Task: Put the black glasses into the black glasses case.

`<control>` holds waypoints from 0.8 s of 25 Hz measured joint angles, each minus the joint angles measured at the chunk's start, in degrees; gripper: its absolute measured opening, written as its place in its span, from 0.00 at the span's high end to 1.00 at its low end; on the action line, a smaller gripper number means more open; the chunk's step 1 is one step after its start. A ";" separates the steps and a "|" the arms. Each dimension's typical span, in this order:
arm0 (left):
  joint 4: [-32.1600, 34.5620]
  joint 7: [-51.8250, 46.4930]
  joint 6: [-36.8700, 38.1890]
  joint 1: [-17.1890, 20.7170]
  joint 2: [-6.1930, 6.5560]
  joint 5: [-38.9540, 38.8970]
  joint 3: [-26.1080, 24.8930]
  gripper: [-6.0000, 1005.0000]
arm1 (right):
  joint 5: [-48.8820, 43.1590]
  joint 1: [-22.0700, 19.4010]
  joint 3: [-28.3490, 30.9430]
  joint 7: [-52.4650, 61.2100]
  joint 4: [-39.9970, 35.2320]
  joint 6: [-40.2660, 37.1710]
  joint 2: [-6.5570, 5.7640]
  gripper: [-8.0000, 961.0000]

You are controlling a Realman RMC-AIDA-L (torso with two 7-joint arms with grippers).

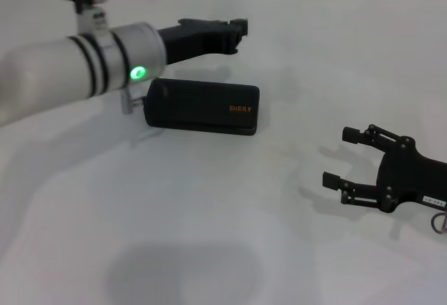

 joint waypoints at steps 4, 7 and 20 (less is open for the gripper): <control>-11.82 19.65 11.04 -2.96 -0.20 -13.13 -9.03 0.97 | 0.00 0.17 0.00 0.00 0.00 0.02 -0.01 0.08; -21.04 36.88 16.60 -4.36 -0.28 -19.13 -13.55 0.97 | 0.00 0.28 0.00 0.00 0.00 0.03 0.00 0.08; -30.08 66.06 31.15 2.75 0.49 -26.42 -15.94 0.97 | 0.00 0.11 0.00 0.00 0.01 0.11 0.03 0.08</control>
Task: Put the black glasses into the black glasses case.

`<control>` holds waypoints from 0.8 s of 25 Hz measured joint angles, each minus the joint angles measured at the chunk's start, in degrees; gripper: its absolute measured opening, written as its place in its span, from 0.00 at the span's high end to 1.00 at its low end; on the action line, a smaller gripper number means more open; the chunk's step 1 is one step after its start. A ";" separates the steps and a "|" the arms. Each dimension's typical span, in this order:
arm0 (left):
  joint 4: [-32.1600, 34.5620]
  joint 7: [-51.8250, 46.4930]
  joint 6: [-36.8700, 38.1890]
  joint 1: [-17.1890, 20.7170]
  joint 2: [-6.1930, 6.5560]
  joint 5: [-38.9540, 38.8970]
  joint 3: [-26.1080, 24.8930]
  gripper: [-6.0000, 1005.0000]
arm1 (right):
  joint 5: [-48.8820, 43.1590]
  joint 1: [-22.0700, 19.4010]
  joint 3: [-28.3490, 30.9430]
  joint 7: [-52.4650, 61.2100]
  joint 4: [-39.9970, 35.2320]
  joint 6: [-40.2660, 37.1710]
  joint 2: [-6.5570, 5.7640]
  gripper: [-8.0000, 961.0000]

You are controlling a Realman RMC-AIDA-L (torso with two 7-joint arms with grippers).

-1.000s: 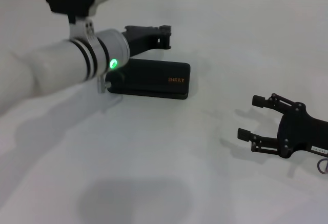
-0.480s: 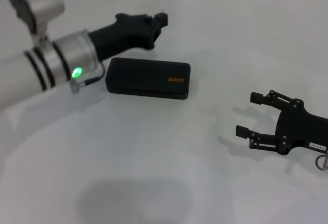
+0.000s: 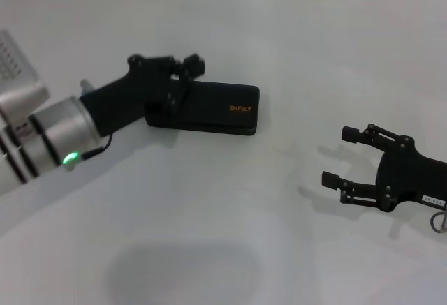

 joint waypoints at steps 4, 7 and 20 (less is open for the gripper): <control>0.00 -1.13 5.62 2.69 1.28 0.90 -0.30 0.89 | -0.03 -0.12 0.00 -0.11 -0.18 -0.35 -0.15 0.08; 0.00 -2.17 8.94 4.64 2.57 1.10 -0.41 0.82 | -0.32 -0.98 0.00 -0.38 -1.67 -1.65 -0.47 0.08; 1.78 -8.47 16.64 12.14 5.96 13.65 -6.46 0.42 | -1.98 -5.37 -0.11 -1.93 -5.55 -8.79 -1.78 0.08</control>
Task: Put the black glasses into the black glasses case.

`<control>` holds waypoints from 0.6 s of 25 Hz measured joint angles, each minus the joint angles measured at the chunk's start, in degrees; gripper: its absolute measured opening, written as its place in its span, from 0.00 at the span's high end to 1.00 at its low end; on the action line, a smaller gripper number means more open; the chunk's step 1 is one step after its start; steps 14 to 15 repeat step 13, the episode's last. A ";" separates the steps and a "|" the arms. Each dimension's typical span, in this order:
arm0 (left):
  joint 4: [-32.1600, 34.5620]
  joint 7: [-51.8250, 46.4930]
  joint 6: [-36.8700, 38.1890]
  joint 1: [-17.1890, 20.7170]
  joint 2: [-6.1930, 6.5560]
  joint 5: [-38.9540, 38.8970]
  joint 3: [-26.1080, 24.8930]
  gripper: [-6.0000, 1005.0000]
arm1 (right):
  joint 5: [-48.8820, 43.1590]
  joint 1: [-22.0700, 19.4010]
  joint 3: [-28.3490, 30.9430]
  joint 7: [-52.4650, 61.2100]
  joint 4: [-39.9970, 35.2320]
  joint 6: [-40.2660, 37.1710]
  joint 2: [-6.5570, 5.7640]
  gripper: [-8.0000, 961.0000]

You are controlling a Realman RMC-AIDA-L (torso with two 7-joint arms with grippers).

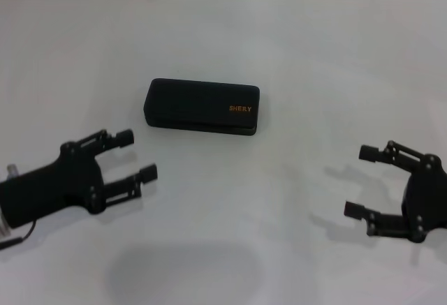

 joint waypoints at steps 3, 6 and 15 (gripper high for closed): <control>0.83 -0.05 0.04 1.14 -0.88 4.07 -3.07 0.36 | -0.21 -0.53 0.01 -0.09 0.40 0.69 0.10 0.08; 0.94 -0.14 -0.20 1.40 -1.22 7.04 -4.86 0.25 | -0.22 -0.63 0.02 -0.14 0.93 2.22 0.23 0.08; 0.93 -0.24 -0.23 1.12 -1.20 7.89 -5.02 0.14 | -0.65 -0.70 0.02 -0.27 1.19 3.35 0.43 0.08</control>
